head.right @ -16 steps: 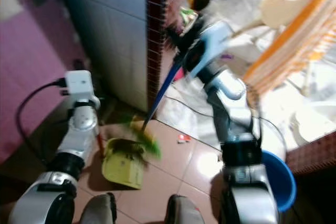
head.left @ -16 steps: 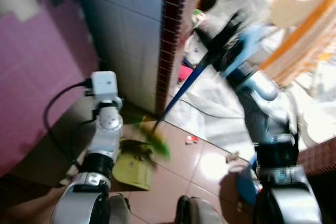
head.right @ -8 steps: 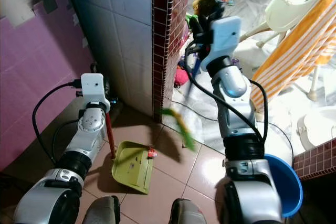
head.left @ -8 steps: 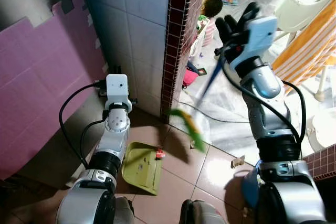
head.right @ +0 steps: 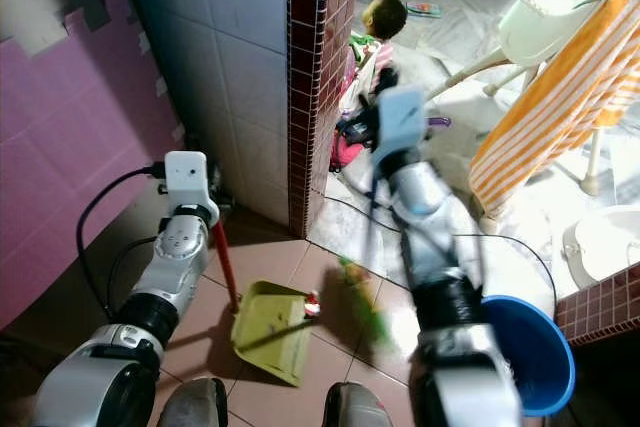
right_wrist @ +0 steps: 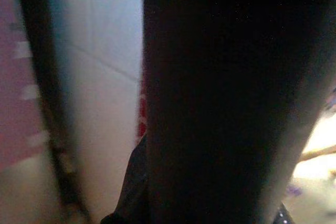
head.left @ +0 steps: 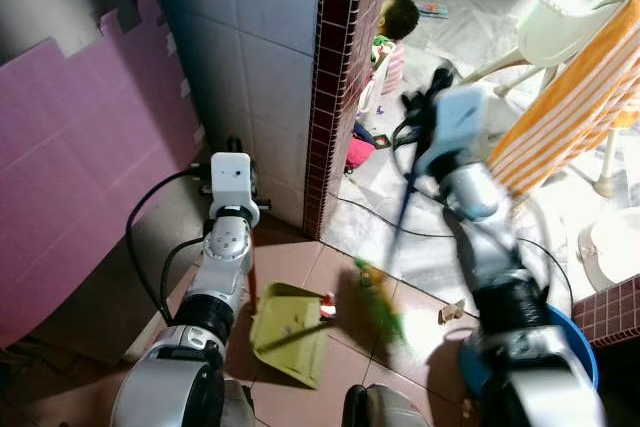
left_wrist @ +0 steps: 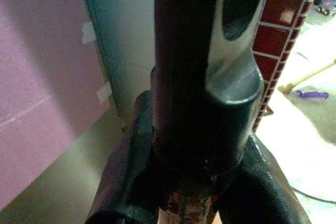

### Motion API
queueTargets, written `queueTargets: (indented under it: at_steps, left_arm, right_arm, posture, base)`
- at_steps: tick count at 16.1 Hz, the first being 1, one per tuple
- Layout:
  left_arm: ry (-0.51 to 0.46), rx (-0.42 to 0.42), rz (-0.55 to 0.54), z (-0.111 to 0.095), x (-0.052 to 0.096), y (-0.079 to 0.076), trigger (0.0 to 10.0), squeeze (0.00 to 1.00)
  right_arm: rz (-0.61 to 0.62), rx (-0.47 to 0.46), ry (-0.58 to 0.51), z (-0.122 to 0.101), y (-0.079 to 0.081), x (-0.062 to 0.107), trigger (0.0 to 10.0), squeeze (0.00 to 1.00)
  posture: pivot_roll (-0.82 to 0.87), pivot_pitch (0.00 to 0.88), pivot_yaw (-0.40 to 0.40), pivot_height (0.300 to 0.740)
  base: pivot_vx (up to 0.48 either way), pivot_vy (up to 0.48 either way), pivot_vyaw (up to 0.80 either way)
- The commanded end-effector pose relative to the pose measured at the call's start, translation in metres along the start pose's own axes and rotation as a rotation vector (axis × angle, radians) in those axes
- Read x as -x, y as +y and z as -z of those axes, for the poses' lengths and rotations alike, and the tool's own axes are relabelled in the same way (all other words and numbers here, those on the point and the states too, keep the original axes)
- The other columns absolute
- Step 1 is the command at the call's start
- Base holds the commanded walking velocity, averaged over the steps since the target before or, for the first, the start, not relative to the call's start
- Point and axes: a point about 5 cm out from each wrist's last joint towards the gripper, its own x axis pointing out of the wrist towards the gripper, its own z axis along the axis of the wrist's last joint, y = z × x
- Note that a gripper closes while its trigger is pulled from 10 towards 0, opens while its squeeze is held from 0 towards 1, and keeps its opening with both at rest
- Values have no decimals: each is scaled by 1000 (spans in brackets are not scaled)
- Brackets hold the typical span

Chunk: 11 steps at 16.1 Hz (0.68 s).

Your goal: Sweep floor

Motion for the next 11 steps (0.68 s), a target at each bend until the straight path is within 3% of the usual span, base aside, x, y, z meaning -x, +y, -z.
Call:
queueTargets:
  at_steps: [1, 6, 9, 11]
  left_arm:
    - [85, -27, 43, 14, 4, -7, 10000, 0]
    - [123, -13, 72, 19, 4, -11, 10000, 0]
    - [145, -17, 29, 20, 3, -11, 10000, 0]
    - [168, 70, 40, 23, 4, -11, 10000, 0]
  right_arm:
    - [5, -7, -61, -12, 0, 0, 10000, 0]
    - [-2, -91, -15, -1, 16, 2, 10000, 0]
    - [-30, -282, 20, -6, 25, -4, 10000, 0]
    - [-65, -412, 4, -21, 31, -11, 10000, 0]
  posture:
    - [-32, 24, -32, 740]
    - [-34, 25, -26, 740]
    - [-37, 25, -29, 740]
    - [-40, 26, -30, 740]
  base:
    - [0, 0, 0]
    - [0, 0, 0]
    - [0, 0, 0]
    - [0, 0, 0]
